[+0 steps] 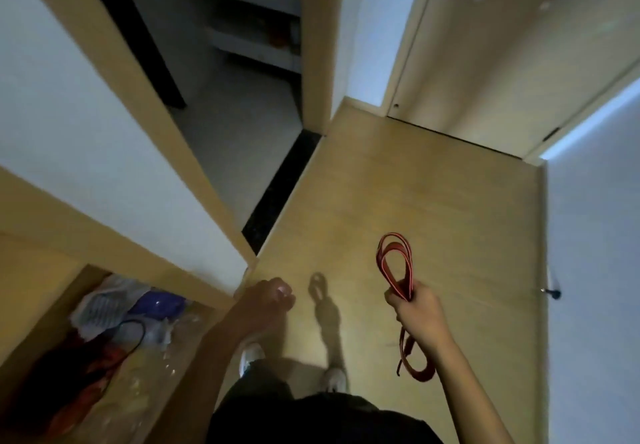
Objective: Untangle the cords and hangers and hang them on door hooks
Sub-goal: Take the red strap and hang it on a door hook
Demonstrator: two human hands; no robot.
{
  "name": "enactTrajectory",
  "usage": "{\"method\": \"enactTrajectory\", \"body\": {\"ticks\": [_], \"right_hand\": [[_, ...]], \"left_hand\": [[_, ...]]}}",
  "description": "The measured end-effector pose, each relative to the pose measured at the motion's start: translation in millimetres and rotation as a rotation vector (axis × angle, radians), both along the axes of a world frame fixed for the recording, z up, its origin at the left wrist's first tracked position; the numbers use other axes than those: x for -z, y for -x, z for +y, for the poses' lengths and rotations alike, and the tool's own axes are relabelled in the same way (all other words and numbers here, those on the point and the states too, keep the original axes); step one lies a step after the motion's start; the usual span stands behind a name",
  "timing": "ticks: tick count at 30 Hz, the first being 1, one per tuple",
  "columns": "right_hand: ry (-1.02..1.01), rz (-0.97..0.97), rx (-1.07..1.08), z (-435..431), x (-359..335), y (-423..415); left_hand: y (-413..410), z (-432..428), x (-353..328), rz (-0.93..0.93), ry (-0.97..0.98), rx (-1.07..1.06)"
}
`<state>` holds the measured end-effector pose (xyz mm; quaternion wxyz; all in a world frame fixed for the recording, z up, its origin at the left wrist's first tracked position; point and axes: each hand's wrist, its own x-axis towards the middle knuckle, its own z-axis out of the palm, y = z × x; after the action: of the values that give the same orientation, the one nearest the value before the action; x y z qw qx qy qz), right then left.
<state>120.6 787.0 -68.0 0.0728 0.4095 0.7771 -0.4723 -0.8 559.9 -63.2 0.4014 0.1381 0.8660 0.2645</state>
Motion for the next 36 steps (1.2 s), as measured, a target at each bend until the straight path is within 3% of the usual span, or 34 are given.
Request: {"method": "enactTrajectory", "body": {"ticks": [9,17,26,36], "right_hand": [[0.023,-0.112,0.268,98,25,-22],[0.019,-0.164,0.292,192,29,85],[0.034,-0.142,0.376,299,6,174],[0.055,-0.156,0.329,457,20,255]], "left_hand": [[48,106,23,-0.035,0.053,0.204],[160,210,39,-0.053,0.108,0.269],[296,377,8,0.071,0.002,0.326],[365,509,15,0.014,0.119,0.339]]}}
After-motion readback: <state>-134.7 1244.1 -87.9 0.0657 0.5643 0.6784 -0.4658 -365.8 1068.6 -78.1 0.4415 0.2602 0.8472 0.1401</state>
